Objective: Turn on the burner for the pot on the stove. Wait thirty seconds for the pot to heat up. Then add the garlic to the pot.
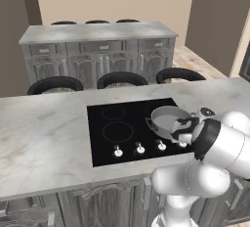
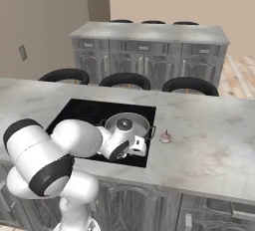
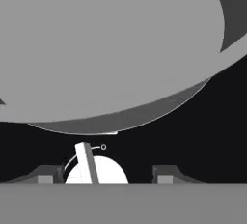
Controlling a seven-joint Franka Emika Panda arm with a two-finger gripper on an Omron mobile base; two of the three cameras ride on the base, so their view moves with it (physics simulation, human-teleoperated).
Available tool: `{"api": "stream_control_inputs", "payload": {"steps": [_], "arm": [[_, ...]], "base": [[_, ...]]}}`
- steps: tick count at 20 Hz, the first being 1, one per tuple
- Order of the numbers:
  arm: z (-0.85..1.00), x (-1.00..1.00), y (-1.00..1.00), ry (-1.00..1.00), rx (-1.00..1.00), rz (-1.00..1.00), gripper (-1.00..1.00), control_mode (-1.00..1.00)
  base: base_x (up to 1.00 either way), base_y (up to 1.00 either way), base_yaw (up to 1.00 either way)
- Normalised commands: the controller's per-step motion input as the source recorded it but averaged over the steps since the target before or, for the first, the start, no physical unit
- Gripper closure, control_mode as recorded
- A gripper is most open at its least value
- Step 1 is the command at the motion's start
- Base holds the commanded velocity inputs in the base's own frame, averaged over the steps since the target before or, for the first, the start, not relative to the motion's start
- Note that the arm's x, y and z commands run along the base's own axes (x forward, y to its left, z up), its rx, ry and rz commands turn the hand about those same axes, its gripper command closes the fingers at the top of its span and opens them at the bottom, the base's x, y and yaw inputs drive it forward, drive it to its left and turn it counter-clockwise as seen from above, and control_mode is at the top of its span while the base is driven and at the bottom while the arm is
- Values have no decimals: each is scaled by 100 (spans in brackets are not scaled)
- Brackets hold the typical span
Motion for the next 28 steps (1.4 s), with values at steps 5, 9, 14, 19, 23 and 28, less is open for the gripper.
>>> {"api": "stream_control_inputs", "payload": {"steps": [5, 9, 14, 19, 23, 28], "arm": [[-62, -95, 54, -16, -10, 6, 100, -100], [-22, 1, 25, -1, -8, 22, 100, -100], [-27, 12, 21, -3, -10, 39, 100, -100], [-48, 0, 6, -8, -8, 36, 100, -100], [-56, -14, -1, -15, -3, 5, 100, -100], [-65, -24, -7, -18, 0, -28, 100, -100]], "base": [[0, 0, 0], [0, 0, 0], [0, 0, 0], [0, 0, 0], [0, 0, 0], [0, 0, 0]]}}
